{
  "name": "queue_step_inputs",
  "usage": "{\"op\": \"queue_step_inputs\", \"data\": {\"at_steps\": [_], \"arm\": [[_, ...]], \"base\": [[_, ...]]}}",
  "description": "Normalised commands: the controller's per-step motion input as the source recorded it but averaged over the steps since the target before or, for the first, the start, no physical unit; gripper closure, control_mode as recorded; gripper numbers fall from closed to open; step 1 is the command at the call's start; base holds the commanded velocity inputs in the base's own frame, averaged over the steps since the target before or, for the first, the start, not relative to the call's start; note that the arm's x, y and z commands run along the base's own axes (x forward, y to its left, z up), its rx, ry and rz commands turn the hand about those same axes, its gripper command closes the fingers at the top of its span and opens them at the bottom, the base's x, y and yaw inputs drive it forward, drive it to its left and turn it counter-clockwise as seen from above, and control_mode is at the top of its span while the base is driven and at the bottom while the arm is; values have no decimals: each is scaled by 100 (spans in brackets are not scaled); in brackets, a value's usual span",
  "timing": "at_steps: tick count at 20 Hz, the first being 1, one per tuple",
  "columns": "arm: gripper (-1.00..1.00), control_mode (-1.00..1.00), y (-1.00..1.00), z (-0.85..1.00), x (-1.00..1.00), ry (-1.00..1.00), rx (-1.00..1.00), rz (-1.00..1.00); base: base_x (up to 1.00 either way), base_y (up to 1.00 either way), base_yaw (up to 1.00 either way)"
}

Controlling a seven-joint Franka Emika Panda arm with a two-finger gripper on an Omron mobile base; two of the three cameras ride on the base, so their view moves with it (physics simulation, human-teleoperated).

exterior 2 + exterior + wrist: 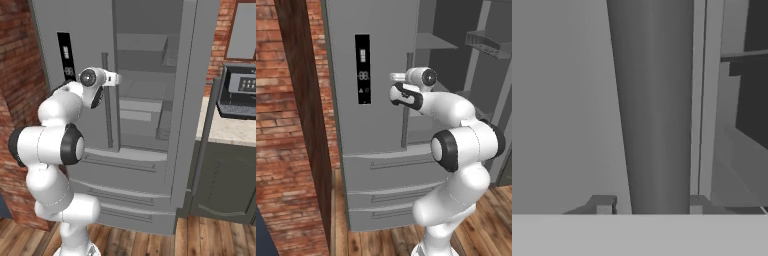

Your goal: Place one of the steaks on the plate and the other in the bowl. Then place the bowl in the fridge.

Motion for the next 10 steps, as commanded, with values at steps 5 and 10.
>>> {"op": "queue_step_inputs", "data": {"at_steps": [5,10], "arm": [[100,-100,3,44,-19,29,0,1],[100,-100,29,-1,-89,0,2,6]], "base": [[0,0,0],[0,0,0]]}}
